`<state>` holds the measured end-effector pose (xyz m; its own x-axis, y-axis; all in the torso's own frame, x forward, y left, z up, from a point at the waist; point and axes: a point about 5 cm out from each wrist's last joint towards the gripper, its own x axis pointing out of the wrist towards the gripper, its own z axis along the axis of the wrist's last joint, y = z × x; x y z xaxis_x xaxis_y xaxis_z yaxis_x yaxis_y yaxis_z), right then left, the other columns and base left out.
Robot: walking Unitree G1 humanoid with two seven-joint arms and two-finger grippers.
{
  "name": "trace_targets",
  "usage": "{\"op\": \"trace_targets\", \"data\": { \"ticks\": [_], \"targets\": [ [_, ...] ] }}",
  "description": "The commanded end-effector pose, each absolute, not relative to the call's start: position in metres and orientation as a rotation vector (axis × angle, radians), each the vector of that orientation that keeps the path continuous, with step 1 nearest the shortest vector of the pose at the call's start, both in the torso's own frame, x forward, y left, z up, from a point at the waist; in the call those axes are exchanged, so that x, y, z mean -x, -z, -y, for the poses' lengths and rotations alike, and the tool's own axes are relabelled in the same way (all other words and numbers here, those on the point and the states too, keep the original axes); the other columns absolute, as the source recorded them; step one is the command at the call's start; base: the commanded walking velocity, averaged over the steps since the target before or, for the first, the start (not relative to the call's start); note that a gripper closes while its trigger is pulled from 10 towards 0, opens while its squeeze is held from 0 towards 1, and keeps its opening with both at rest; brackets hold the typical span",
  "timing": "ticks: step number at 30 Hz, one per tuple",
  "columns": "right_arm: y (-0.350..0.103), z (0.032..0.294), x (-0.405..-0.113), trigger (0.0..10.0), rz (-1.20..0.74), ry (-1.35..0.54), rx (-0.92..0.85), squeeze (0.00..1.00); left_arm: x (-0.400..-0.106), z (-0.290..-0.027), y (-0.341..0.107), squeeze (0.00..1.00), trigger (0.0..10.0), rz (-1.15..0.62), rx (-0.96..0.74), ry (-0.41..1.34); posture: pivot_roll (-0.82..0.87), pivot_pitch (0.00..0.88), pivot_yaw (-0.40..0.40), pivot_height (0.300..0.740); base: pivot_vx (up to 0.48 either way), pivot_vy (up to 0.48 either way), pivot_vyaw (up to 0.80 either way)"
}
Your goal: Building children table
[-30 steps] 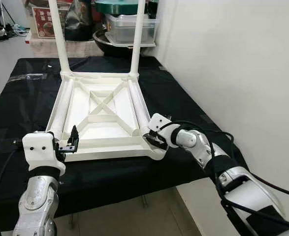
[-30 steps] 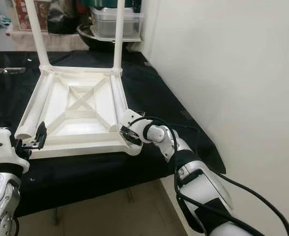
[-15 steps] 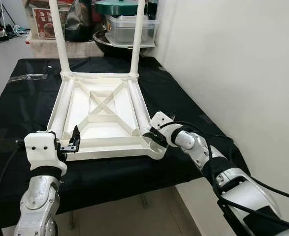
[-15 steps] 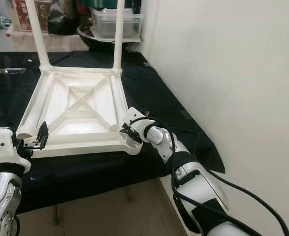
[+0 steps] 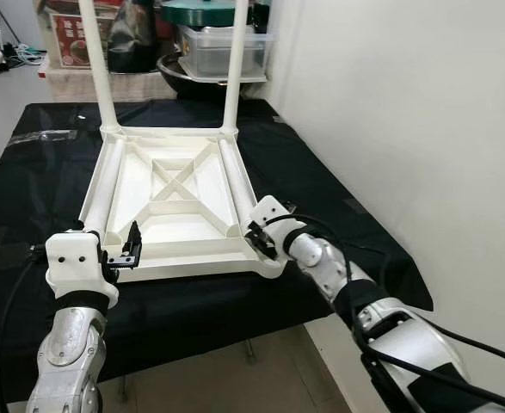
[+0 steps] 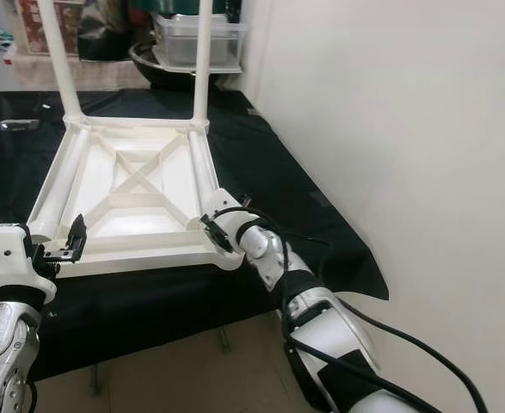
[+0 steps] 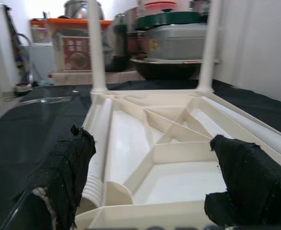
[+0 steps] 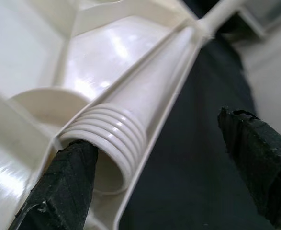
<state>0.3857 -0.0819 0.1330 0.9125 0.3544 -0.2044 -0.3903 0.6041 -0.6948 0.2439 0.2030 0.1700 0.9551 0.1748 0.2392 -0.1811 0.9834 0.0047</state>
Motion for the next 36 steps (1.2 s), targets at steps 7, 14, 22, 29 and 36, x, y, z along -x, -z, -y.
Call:
{"op": "trace_targets", "data": {
  "ticks": [7, 14, 22, 29, 36],
  "targets": [
    [-0.16, 0.093, -0.394, 0.0, 0.14, -0.182, 0.712, 0.0, -0.244, -0.203, -0.169, 0.0, 10.0, 0.241, -0.032, -0.19, 0.14, 0.0, -0.151, 0.74, 0.0, 0.0, 0.0],
    [-0.159, 0.093, -0.392, 0.0, 0.15, -0.187, 0.694, 0.0, -0.244, -0.202, -0.169, 0.0, 10.0, 0.238, -0.035, -0.194, 0.14, 0.0, -0.149, 0.74, 0.0, 0.0, 0.0],
    [-0.14, 0.085, -0.387, 0.0, 0.062, -0.257, 0.676, 0.0, -0.246, -0.203, -0.168, 0.0, 10.0, 0.232, -0.045, -0.196, 0.15, 0.0, -0.15, 0.74, 0.0, 0.0, 0.0],
    [-0.135, 0.082, -0.386, 0.0, 0.024, -0.26, 0.652, 0.0, -0.246, -0.203, -0.168, 0.0, 10.0, 0.23, -0.048, -0.195, 0.15, 0.0, -0.154, 0.74, 0.0, 0.0, 0.0],
    [-0.129, 0.081, -0.385, 10.0, -0.04, -0.249, 0.644, 0.0, -0.246, -0.202, -0.167, 0.0, 10.0, 0.227, -0.052, -0.195, 0.16, 0.0, -0.156, 0.74, 0.0, 0.0, 0.0]
  ]
}}
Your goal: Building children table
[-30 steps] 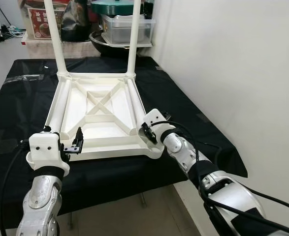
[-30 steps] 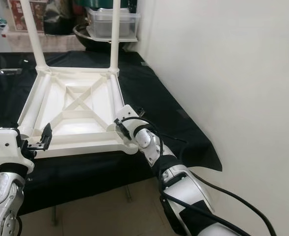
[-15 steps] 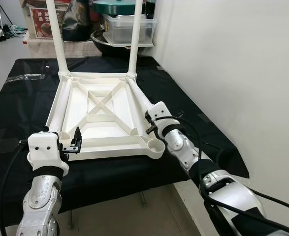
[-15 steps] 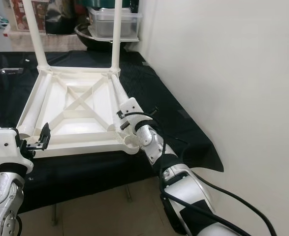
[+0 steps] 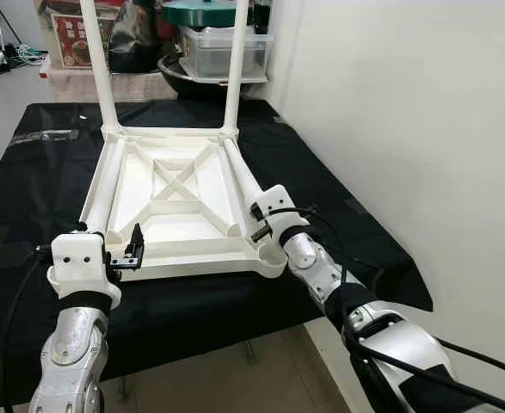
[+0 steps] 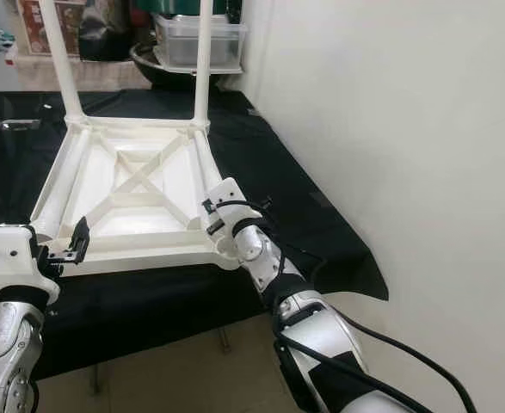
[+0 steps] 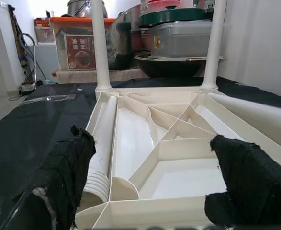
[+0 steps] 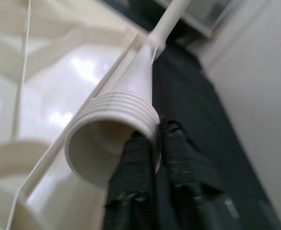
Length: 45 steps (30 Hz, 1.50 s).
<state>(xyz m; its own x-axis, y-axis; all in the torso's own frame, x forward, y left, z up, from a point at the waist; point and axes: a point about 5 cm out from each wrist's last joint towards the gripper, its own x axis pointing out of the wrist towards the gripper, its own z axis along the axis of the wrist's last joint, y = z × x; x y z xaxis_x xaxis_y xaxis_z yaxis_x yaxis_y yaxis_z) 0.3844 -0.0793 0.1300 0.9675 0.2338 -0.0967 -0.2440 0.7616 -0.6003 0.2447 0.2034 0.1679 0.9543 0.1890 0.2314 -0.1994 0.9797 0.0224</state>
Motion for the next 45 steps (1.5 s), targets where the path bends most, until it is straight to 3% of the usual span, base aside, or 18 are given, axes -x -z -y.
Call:
{"op": "trace_targets", "data": {
  "ticks": [1, 5, 6, 7, 8, 13, 14, 17, 18, 22, 23, 30, 38, 45],
  "targets": [
    [-0.128, 0.08, -0.385, 10.0, -0.055, -0.25, 0.605, 1.0, -0.246, -0.201, -0.167, 0.0, 10.0, 0.226, -0.053, -0.195, 0.16, 0.0, -0.157, 0.74, 0.0, 0.0, 0.0],
    [-0.125, 0.076, -0.384, 10.0, -0.091, -0.281, 0.577, 1.0, -0.245, -0.201, -0.167, 0.0, 10.0, 0.223, -0.055, -0.195, 0.16, 0.0, -0.157, 0.74, 0.0, 0.0, 0.0],
    [-0.124, 0.075, -0.383, 10.0, -0.103, -0.288, 0.599, 0.29, -0.245, -0.201, -0.167, 0.0, 10.0, 0.223, -0.056, -0.194, 0.16, 0.0, -0.157, 0.74, 0.0, 0.0, 0.0],
    [-0.124, 0.075, -0.383, 10.0, -0.103, -0.288, 0.599, 0.29, -0.245, -0.201, -0.167, 0.0, 10.0, 0.223, -0.056, -0.194, 0.16, 0.0, -0.157, 0.74, 0.0, 0.0, 0.0],
    [-0.124, 0.074, -0.384, 10.0, -0.105, -0.289, 0.612, 0.0, -0.246, -0.201, -0.167, 0.0, 10.0, 0.223, -0.056, -0.193, 0.16, 0.0, -0.157, 0.74, 0.0, 0.0, 0.0],
    [-0.137, 0.073, -0.389, 10.0, -0.067, -0.231, 0.566, 0.0, -0.246, -0.201, -0.168, 0.0, 10.0, 0.224, -0.057, -0.194, 0.17, 0.0, -0.155, 0.74, 0.0, 0.0, 0.0],
    [-0.138, 0.072, -0.389, 7.5, -0.064, -0.227, 0.564, 0.0, -0.246, -0.202, -0.168, 0.0, 10.0, 0.224, -0.056, -0.195, 0.17, 0.0, -0.155, 0.74, 0.0, 0.0, 0.0],
    [-0.138, 0.072, -0.389, 7.5, -0.073, -0.213, 0.559, 0.0, -0.246, -0.201, -0.168, 0.0, 10.0, 0.224, -0.058, -0.195, 0.17, 0.0, -0.156, 0.74, 0.0, 0.0, 0.0],
    [-0.138, 0.073, -0.39, 1.8, -0.08, -0.196, 0.541, 0.0, -0.246, -0.201, -0.168, 0.0, 10.0, 0.224, -0.058, -0.196, 0.17, 0.0, -0.156, 0.74, 0.0, 0.0, 0.0],
    [-0.144, 0.075, -0.393, 1.6, -0.082, -0.149, 0.481, 0.0, -0.246, -0.201, -0.168, 0.0, 10.0, 0.224, -0.06, -0.197, 0.19, 0.0, -0.159, 0.74, 0.0, 0.0, 0.0],
    [-0.147, 0.075, -0.394, 0.0, -0.076, -0.137, 0.452, 0.0, -0.246, -0.202, -0.169, 0.0, 10.0, 0.224, -0.063, -0.197, 0.2, 0.0, -0.161, 0.74, 0.0, 0.0, 0.0],
    [-0.16, 0.074, -0.398, 0.0, -0.035, -0.112, 0.344, 0.0, -0.246, -0.204, -0.171, 0.0, 10.0, 0.227, -0.067, -0.201, 0.2, 0.0, -0.16, 0.74, 0.0, 0.0, 0.0],
    [-0.177, 0.078, -0.399, 0.0, 0.088, -0.23, 0.062, 0.0, -0.246, -0.204, -0.172, 0.0, 10.0, 0.23, -0.061, -0.193, 0.18, 0.0, -0.142, 0.74, 0.0, 0.0, 0.0],
    [-0.174, 0.113, -0.392, 0.0, 0.161, -0.338, -0.091, 0.0, -0.249, -0.201, -0.169, 0.0, 10.0, 0.219, -0.047, -0.162, 0.11, 0.0, -0.102, 0.74, 0.0, 0.0, 0.0]
  ]
}}
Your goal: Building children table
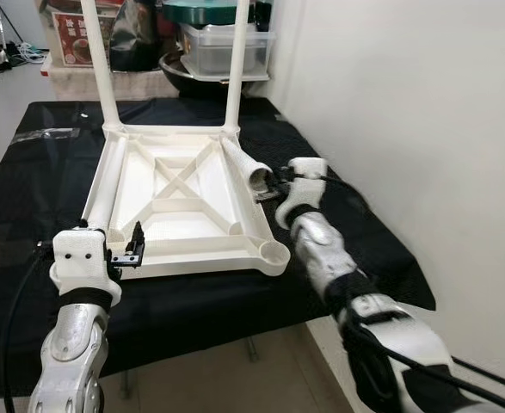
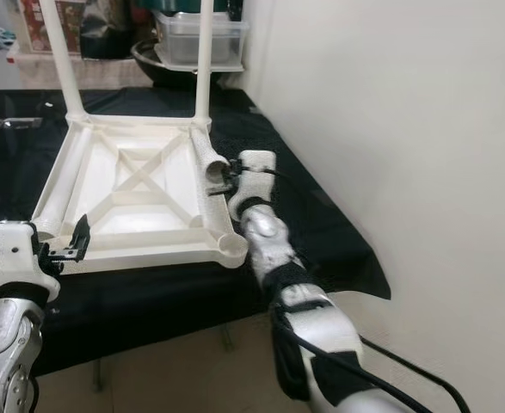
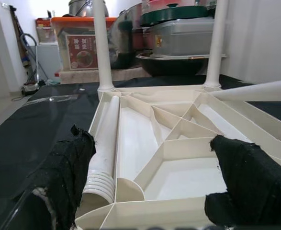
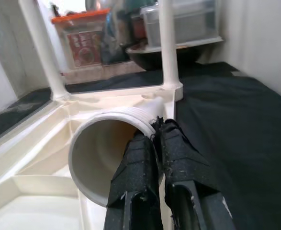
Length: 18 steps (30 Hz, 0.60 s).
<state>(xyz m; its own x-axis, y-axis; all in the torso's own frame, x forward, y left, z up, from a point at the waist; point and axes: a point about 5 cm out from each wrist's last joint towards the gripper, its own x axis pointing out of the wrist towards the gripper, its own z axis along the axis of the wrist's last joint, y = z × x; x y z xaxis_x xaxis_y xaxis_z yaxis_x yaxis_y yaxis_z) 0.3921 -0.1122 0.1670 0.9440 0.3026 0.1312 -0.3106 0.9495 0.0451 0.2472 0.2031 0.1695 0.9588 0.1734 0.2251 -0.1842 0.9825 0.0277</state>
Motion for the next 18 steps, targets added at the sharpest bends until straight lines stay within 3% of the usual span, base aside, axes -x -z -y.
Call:
{"op": "trace_targets", "data": {
  "ticks": [1, 2, 4, 6, 10, 15, 18],
  "targets": [
    [-0.174, 0.113, -0.392, 0.0, 0.161, -0.338, -0.091, 0.0, -0.249, -0.201, -0.169, 0.0, 10.0, 0.219, -0.047, -0.162, 0.11, 0.0, -0.102, 0.74, 0.0, 0.0, 0.0],
    [-0.174, 0.127, -0.39, 0.0, 0.18, -0.341, -0.099, 0.0, -0.251, -0.199, -0.17, 0.0, 10.0, 0.221, -0.043, -0.15, 0.1, 0.0, -0.091, 0.74, 0.0, 0.0, 0.0],
    [-0.174, 0.127, -0.39, 0.0, 0.18, -0.341, -0.099, 0.0, -0.251, -0.199, -0.17, 0.0, 10.0, 0.221, -0.043, -0.15, 0.1, 0.0, -0.091, 0.74, 0.0, 0.0, 0.0],
    [-0.177, 0.151, -0.385, 0.0, 0.219, -0.332, -0.104, 0.0, -0.254, -0.198, -0.172, 0.0, 10.0, 0.227, -0.041, -0.133, 0.07, 0.0, -0.071, 0.74, 0.0, 0.0, 0.0],
    [-0.182, 0.161, -0.382, 0.0, 0.245, -0.325, -0.123, 0.0, -0.256, -0.198, -0.174, 0.0, 10.0, 0.231, -0.039, -0.125, 0.06, 0.0, -0.062, 0.74, 0.0, 0.0, 0.0],
    [-0.207, 0.186, -0.376, 0.0, 0.356, -0.278, -0.339, 0.0, -0.262, -0.193, -0.179, 0.0, 10.0, 0.246, 0.043, -0.093, 0.04, 0.0, -0.042, 0.74, 0.0, 0.0, 0.0],
    [-0.208, 0.189, -0.376, 0.0, 0.364, -0.274, -0.378, 0.0, -0.263, -0.192, -0.18, 0.0, 10.0, 0.249, 0.06, -0.087, 0.04, 0.0, -0.042, 0.74, 0.0, 0.0, 0.0]
  ]
}}
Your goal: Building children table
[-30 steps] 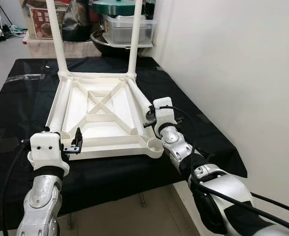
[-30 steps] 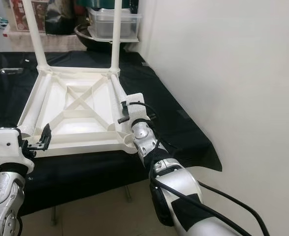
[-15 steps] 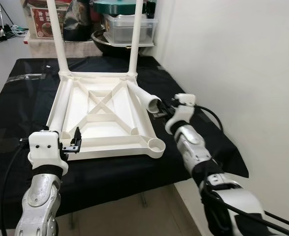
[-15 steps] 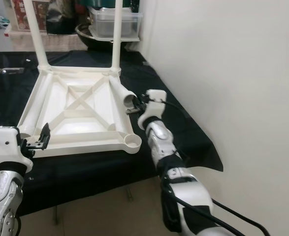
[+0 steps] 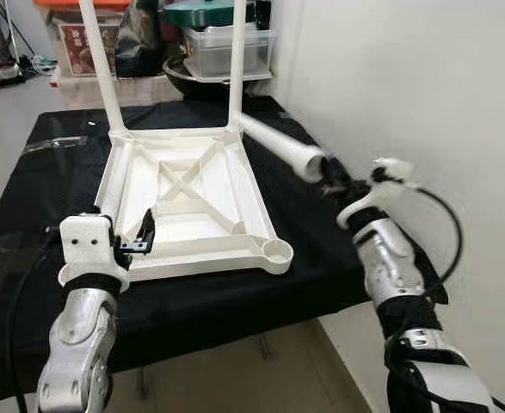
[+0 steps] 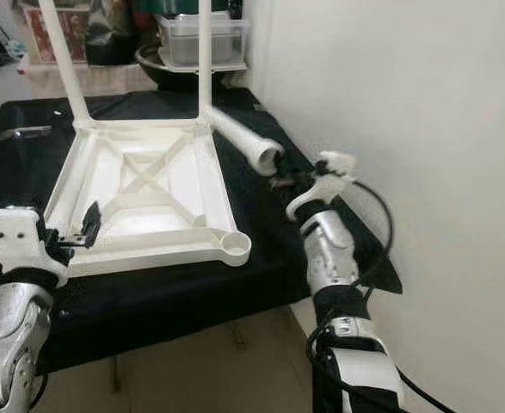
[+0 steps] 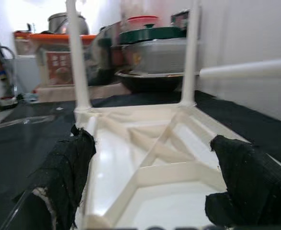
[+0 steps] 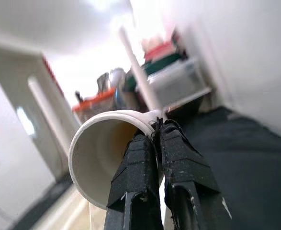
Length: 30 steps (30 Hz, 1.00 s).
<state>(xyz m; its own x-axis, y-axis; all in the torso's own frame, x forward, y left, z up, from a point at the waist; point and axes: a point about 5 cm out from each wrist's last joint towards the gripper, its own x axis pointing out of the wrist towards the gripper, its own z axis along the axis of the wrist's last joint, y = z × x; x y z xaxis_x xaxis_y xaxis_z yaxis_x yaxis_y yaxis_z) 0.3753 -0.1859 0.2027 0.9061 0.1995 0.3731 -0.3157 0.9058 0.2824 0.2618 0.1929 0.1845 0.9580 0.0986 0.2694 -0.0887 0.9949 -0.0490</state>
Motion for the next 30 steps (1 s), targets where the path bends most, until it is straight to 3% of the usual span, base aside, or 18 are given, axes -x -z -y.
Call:
{"op": "trace_targets", "data": {
  "ticks": [1, 2, 5, 6, 8, 9, 10, 14, 24, 30],
  "targets": [
    [-0.208, 0.19, -0.376, 0.0, 0.356, -0.284, -0.486, 0.0, -0.266, -0.191, -0.184, 0.0, 10.0, 0.257, 0.141, -0.075, 0.04, 0.0, -0.04, 0.74, 0.0, 0.0, 0.0],
    [-0.208, 0.19, -0.376, 0.0, 0.356, -0.284, -0.486, 0.0, -0.266, -0.191, -0.184, 0.0, 10.0, 0.257, 0.141, -0.075, 0.04, 0.0, -0.04, 0.74, 0.0, 0.0, 0.0],
    [-0.196, 0.168, -0.369, 0.0, 0.265, -0.468, -0.788, 0.0, -0.274, -0.175, -0.194, 0.0, 10.0, 0.253, 0.482, 0.076, 0.05, 0.0, -0.044, 0.74, 0.0, 0.0, 0.0],
    [-0.191, 0.155, -0.364, 0.0, 0.236, -0.551, -0.782, 0.0, -0.275, -0.169, -0.195, 0.0, 10.0, 0.245, 0.571, 0.142, 0.05, 0.0, -0.042, 0.74, 0.0, 0.0, 0.0],
    [-0.191, 0.155, -0.364, 0.0, 0.236, -0.551, -0.782, 0.0, -0.275, -0.169, -0.195, 0.0, 10.0, 0.245, 0.571, 0.142, 0.05, 0.0, -0.042, 0.74, 0.0, 0.0, 0.0],
    [-0.187, 0.139, -0.355, 0.0, 0.209, -0.656, -0.798, 0.0, -0.275, -0.162, -0.197, 0.0, 10.0, 0.237, 0.67, 0.204, 0.05, 0.0, -0.04, 0.74, 0.0, 0.0, 0.0],
    [-0.187, 0.139, -0.355, 0.0, 0.209, -0.656, -0.798, 0.0, -0.275, -0.162, -0.197, 0.0, 10.0, 0.237, 0.67, 0.204, 0.05, 0.0, -0.04, 0.74, 0.0, 0.0, 0.0],
    [-0.186, 0.106, -0.326, 0.0, 0.147, -0.959, -0.888, 0.0, -0.271, -0.152, -0.198, 0.0, 10.0, 0.22, 0.934, 0.316, 0.06, 0.0, -0.041, 0.74, 0.0, 0.0, 0.0],
    [-0.185, 0.099, -0.309, 0.0, 0.078, -1.134, -0.964, 0.0, -0.27, -0.161, -0.189, 0.0, 10.0, 0.191, 1.056, 0.277, 0.07, 0.0, -0.053, 0.74, 0.0, 0.0, 0.0],
    [-0.171, 0.102, -0.29, 0.0, -0.031, -1.276, -0.931, 0.0, -0.273, -0.184, -0.197, 0.0, 10.0, 0.265, 1.118, 0.233, 0.07, 0.0, -0.062, 0.74, 0.0, 0.0, 0.0]
  ]
}}
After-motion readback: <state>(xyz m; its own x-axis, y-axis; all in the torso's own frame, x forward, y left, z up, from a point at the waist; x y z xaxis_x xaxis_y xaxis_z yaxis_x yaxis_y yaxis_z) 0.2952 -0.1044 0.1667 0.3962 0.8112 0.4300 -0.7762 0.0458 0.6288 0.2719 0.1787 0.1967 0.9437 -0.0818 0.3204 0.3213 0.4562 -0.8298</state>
